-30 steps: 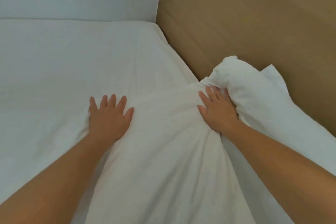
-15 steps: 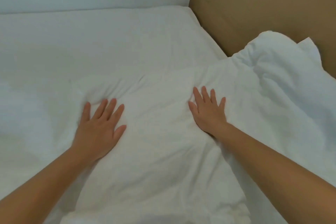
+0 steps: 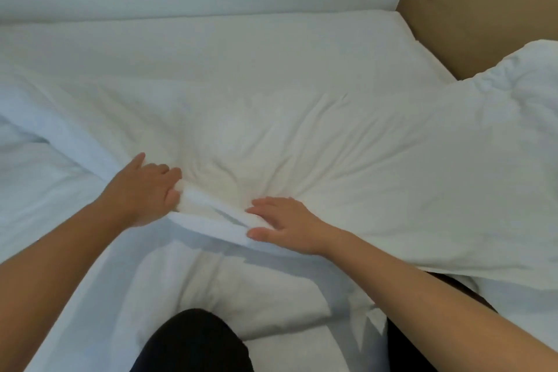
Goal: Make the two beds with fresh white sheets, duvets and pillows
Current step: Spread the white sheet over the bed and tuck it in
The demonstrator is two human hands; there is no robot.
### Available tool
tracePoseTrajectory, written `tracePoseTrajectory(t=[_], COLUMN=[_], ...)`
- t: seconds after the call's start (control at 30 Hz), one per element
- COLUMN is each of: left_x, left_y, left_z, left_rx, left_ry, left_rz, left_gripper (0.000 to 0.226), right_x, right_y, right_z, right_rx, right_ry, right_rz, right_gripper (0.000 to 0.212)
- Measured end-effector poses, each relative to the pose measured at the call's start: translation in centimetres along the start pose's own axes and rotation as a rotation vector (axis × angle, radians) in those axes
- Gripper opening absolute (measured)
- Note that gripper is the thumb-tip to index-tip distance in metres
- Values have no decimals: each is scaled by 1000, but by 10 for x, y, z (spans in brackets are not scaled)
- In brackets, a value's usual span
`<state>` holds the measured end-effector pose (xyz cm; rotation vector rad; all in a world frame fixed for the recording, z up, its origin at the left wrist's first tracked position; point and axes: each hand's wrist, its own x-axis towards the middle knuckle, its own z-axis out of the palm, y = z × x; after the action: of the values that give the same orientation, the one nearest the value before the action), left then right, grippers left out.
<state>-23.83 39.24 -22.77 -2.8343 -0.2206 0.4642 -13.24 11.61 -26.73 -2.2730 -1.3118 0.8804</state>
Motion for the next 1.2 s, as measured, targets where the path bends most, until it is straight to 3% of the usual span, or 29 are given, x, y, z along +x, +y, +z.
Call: tracePoseTrajectory(t=[0.1,0.2,0.37,0.47,0.57,0.67,0.73,0.83,0.93,1.03,1.1,1.2], left_x=[-25,-41,-52,-80,-122,-142,-141,-137,-136,-151,-159,-157], left_y=[-27,-31,-36,-45,-29,-2,-3,-23,-30,-34,-34,-11], left_z=[5,18,10,-11,-2,34,58,71,57,36,36,66], left_rx=[26,79,38,-2,-103,-268,-282,-98,9,-50,-131,-145], left_ry=[-107,-144,65,103,-31,-259,-296,-211,-280,-282,-311,-421], left_rz=[187,173,-32,14,78,153,160,94,19,8,-32,21], left_gripper=[51,66,15,11,14,30,46,54,32,9,10,23], right_x=[9,17,25,6,-13,-16,-11,-5,-9,-22,-27,-26], right_y=[-15,-24,-58,-79,-80,-65,-60,-60,-68,-83,-80,-58], right_z=[11,13,-6,-30,-24,23,45,53,46,20,17,57], right_rx=[-191,-237,-421,-155,-39,-219,-369,-525,-518,-396,-365,-534], right_ry=[8,63,150,119,-116,-322,-291,-201,-150,-192,-224,-205], right_rz=[-46,11,37,-14,-70,-57,-52,-104,-114,-148,-162,-175], right_gripper=[63,54,29,7,27,48,53,55,34,14,16,35])
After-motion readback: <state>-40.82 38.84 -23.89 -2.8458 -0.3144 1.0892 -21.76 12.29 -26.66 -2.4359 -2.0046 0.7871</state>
